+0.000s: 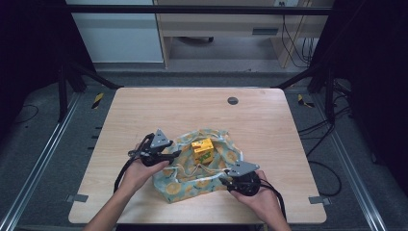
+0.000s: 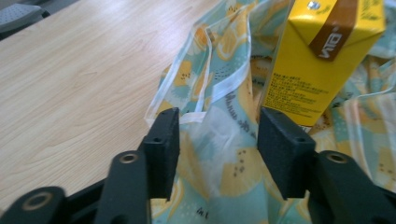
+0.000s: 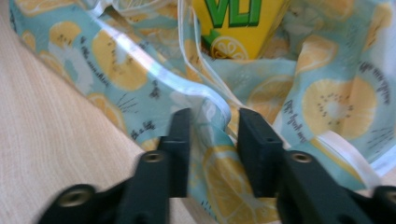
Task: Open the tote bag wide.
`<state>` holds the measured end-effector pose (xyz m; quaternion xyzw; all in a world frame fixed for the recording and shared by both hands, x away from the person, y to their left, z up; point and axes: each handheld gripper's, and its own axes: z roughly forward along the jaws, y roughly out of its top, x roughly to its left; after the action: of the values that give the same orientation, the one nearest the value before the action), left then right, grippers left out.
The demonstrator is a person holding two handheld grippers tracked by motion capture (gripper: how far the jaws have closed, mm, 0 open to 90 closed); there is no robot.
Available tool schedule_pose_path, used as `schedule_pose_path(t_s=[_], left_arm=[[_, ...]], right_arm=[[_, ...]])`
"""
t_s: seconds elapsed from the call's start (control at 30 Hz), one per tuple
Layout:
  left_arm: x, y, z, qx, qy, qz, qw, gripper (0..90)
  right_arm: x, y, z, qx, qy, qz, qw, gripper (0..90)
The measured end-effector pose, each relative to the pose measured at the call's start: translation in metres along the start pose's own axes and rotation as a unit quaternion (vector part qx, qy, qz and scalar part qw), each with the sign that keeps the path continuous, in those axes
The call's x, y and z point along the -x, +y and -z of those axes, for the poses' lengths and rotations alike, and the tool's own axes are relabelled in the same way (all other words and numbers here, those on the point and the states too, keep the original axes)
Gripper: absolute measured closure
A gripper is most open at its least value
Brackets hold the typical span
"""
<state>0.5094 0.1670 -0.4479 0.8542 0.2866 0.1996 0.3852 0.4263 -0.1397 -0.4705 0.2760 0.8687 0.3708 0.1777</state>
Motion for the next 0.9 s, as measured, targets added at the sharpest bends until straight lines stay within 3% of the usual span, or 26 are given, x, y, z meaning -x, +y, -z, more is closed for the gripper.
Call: schedule_pose_path(t_s=[0.07,0.13,0.27,0.43,0.57,0.9], left_arm=[[0.001,0.000,-0.004,-0.001,0.008,0.001,1.0000,64.9],[0.000,0.000,-0.008,-0.003,0.016,0.000,0.9999,73.3],[-0.005,-0.002,-0.012,-0.011,0.018,0.012,0.9997,83.0],[-0.016,-0.008,-0.022,-0.037,0.025,0.031,0.9985,85.5],[-0.019,-0.011,-0.026,-0.045,0.027,0.039,0.9979,86.0],[-0.025,-0.014,-0.029,-0.050,0.029,0.039,0.9976,89.8]], right_arm=[[0.002,-0.002,-0.002,-0.004,0.010,-0.003,0.9999,80.0],[0.004,-0.002,-0.002,-0.006,0.014,-0.012,0.9998,84.2],[0.007,-0.006,-0.004,-0.019,0.016,-0.024,0.9994,88.7],[0.011,-0.012,-0.004,-0.033,0.020,-0.039,0.9985,89.6],[0.014,-0.018,-0.002,-0.042,0.019,-0.049,0.9977,89.8],[0.017,-0.028,0.002,-0.064,0.021,-0.060,0.9959,90.0]])
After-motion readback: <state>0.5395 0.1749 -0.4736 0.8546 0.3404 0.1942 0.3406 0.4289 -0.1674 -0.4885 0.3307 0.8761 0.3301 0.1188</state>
